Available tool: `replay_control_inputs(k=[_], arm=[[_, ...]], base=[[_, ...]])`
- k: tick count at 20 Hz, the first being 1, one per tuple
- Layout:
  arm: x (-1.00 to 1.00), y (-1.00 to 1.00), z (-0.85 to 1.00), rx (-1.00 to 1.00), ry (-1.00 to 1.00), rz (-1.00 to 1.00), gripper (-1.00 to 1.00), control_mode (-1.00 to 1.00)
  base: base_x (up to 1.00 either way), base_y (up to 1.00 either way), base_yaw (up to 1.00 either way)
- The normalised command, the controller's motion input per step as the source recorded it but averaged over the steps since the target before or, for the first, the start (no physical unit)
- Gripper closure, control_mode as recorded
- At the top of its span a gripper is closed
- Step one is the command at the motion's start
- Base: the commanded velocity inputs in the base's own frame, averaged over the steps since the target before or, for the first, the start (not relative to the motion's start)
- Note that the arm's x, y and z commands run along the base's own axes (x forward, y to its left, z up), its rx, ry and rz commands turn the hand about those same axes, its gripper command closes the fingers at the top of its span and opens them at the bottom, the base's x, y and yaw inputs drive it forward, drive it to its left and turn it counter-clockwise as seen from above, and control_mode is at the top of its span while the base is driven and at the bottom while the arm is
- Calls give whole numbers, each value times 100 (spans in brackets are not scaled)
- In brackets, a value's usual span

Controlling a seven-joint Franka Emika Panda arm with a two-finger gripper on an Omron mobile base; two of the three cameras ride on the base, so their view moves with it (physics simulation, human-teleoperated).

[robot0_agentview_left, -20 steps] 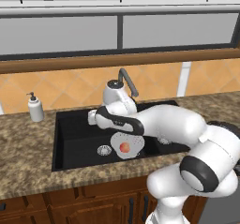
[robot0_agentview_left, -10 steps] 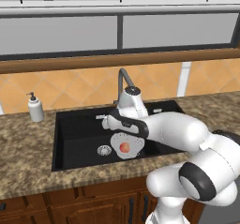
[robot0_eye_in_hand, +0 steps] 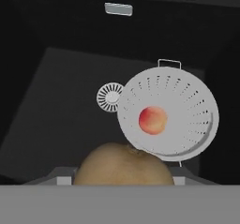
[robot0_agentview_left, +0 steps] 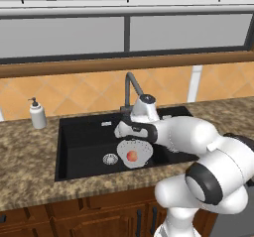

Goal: Put the colander in the sink, put the kiwi, peach in the colander, and turn on the sink faucet and pour water over the colander.

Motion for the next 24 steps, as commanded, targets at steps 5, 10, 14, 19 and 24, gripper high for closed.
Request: replay_control_inputs(k=[5, 10, 14, 19, 24], arm=[[30, 0, -20, 0, 0, 0, 100, -100], [23, -14, -27, 0, 0, 0, 100, -100], [8, -16, -36, 0, 0, 0, 100, -100], [12, -19, -43, 0, 0, 0, 100, -100], [12, -27, -53, 0, 0, 0, 100, -100]], base=[[0, 0, 0], [0, 0, 0], [0, 0, 0], [0, 0, 0], [0, 0, 0]])
